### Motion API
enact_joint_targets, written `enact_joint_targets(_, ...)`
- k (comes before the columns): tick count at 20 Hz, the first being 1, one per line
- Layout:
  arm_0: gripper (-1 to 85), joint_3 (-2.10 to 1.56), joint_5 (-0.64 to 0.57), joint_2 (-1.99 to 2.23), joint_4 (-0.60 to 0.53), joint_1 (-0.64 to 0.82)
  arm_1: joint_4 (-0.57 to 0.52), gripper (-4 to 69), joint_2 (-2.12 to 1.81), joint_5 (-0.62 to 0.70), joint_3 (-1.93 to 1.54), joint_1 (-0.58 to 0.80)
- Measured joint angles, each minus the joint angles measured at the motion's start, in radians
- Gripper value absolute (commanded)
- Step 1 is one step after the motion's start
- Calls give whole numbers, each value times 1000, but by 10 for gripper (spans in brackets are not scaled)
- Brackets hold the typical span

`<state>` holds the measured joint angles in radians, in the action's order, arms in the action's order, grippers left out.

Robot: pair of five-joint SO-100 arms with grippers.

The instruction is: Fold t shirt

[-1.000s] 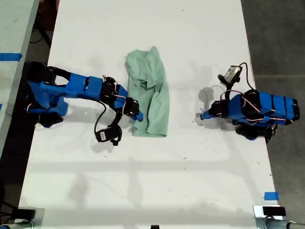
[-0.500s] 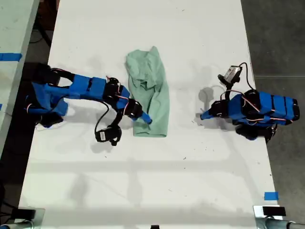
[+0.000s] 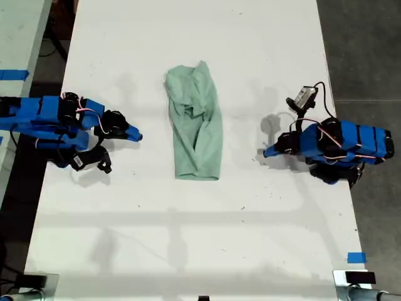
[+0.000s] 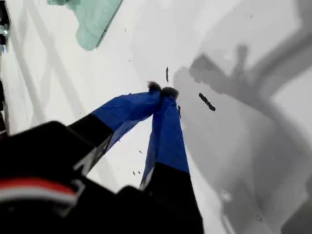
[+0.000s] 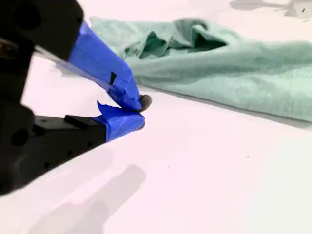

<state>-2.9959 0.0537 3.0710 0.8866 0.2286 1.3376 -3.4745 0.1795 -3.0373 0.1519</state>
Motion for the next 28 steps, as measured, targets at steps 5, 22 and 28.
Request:
enact_joint_targets(5, -2, -189, 8, 431, 172, 21, 0, 3, 0, 0, 0, 14)
enact_joint_targets(22, 112, -207, 58, 462, 181, -64, 0, -4, 0, -3, 0, 5)
enact_joint_targets(28, 112, -207, 60, 462, 181, -262, 0, -4, 0, -3, 0, 5)
